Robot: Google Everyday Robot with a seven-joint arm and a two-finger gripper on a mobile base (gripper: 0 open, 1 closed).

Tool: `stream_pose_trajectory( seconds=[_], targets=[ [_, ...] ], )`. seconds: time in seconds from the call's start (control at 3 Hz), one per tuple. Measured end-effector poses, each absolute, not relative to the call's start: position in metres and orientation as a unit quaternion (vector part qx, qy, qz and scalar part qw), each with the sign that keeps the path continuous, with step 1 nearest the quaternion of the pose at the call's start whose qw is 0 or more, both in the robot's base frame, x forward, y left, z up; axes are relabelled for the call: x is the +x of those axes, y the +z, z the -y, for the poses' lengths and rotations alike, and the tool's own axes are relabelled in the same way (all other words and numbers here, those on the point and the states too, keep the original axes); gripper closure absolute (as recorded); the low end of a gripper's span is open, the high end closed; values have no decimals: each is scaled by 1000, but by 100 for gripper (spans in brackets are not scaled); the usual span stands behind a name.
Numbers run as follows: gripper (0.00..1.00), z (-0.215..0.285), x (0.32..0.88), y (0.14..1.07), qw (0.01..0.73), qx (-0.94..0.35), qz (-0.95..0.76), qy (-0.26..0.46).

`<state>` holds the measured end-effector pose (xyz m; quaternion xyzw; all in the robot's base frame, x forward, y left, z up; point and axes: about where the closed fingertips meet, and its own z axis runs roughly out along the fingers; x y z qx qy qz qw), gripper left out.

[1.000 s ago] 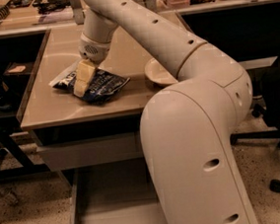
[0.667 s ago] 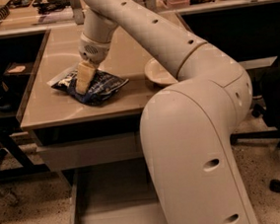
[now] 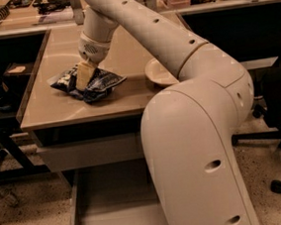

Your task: Place blue chip bag into middle drawer

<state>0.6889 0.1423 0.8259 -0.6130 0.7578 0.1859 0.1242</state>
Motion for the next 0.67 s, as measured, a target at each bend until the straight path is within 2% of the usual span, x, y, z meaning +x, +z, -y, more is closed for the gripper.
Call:
stream_pose_trajectory(
  seconds=[0.33,0.67],
  targets=[
    [100,-142,689,826,124,-613,-758,186],
    [100,-142,689,831,125,-613,-758,186]
  ],
)
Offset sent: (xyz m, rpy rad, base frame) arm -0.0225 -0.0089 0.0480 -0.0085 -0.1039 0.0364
